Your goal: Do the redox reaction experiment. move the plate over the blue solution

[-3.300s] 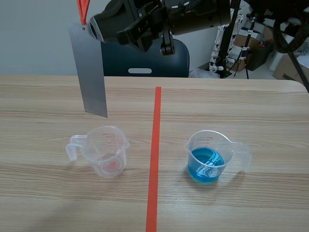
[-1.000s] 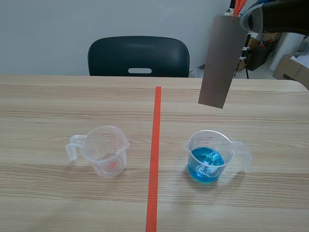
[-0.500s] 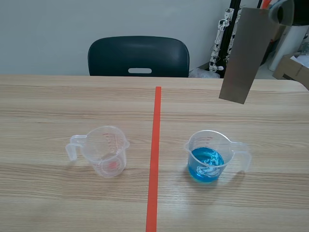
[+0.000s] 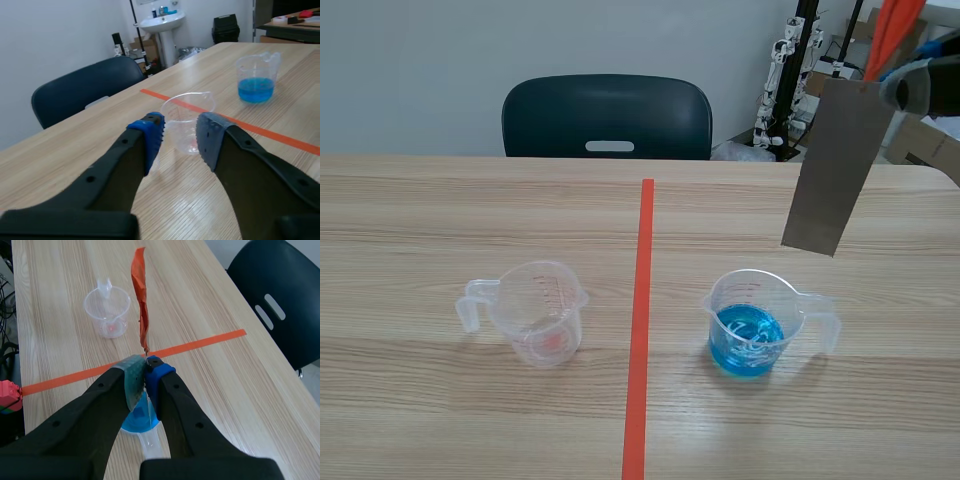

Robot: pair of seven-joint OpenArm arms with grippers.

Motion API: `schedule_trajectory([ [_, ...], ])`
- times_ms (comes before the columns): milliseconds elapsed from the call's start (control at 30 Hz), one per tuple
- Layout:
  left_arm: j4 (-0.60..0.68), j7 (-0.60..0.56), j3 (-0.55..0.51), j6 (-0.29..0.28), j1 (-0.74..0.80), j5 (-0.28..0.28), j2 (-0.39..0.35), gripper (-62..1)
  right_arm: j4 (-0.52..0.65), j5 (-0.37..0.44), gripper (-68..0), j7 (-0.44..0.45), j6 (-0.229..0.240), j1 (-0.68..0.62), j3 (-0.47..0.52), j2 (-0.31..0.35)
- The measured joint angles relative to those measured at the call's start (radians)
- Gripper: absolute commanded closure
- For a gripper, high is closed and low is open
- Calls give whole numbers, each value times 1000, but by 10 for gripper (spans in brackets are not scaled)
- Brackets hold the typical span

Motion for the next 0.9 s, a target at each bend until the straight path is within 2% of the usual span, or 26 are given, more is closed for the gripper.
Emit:
schedule_trajectory([
  [67, 29, 0, 0, -6, 24, 0, -34, -122, 0, -19, -19, 33, 0, 0, 0, 0],
  [200, 81, 0, 0, -81, 32, -5, -99, -49, 0, -36, -19, 66, 0, 0, 0, 0],
  [333, 172, 3, 0, -79, 24, -63, -163, -25, 0, -37, -19, 66, 0, 0, 0, -3],
  [400, 228, 46, 0, -79, 19, -85, -186, -25, 0, -49, -19, 66, 0, 1, 0, -5],
  [533, 323, 213, -1, -80, -12, -68, -179, -25, 0, -53, -19, 79, 0, 1, 0, -6],
  [733, 435, 344, -1, -90, -34, -68, -168, -25, 0, -71, -19, 80, 0, 1, 0, -28],
  [900, 461, 436, -1, -98, -71, 13, -121, -25, 0, -73, -19, 81, 0, 1, 0, -36],
])
